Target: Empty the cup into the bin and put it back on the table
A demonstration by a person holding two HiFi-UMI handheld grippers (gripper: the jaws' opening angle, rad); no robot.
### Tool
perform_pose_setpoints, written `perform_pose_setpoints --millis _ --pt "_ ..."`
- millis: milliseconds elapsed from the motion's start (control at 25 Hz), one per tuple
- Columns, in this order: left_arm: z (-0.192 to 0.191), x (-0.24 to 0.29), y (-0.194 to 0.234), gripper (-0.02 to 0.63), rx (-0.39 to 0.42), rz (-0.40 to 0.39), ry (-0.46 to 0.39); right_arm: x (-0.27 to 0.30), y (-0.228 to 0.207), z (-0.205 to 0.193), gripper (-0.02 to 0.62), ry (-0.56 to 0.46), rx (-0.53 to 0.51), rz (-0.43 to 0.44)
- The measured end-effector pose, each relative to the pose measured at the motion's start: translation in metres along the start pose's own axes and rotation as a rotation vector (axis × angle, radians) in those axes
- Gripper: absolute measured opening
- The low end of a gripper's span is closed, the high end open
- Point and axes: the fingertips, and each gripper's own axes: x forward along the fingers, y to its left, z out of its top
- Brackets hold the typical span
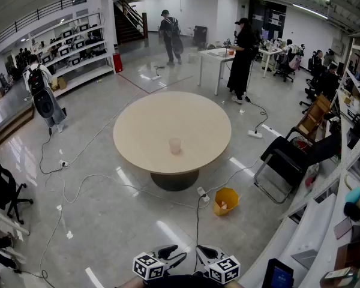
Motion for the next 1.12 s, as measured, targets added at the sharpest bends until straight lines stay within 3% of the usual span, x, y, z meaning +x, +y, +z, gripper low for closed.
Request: perform_pose_setpoints --millis 320,640,920,1120 --pt "-0.013 0.033 -0.022 0.230 -0.018 0.008 -0.018 -0.027 -0.031 -0.014 0.015 0.009 -0.017 -0.007" --pt "-0.017 0.031 -0.024 0.230 -0.028 0.077 -0.011 -0.029 -0.038 -0.007 0.017 -0.033 -0.014 0.011" --pt "-0.010 0.045 -0.007 0.230 -0.014 0.078 0.024 -0.014 -0.055 -0.002 0.017 -0.046 0.018 0.007" --pt "0.020 0.064 0.023 0.230 0.020 0.052 0.031 0.012 -0.076 0.019 0.017 -0.058 0.003 -0.023"
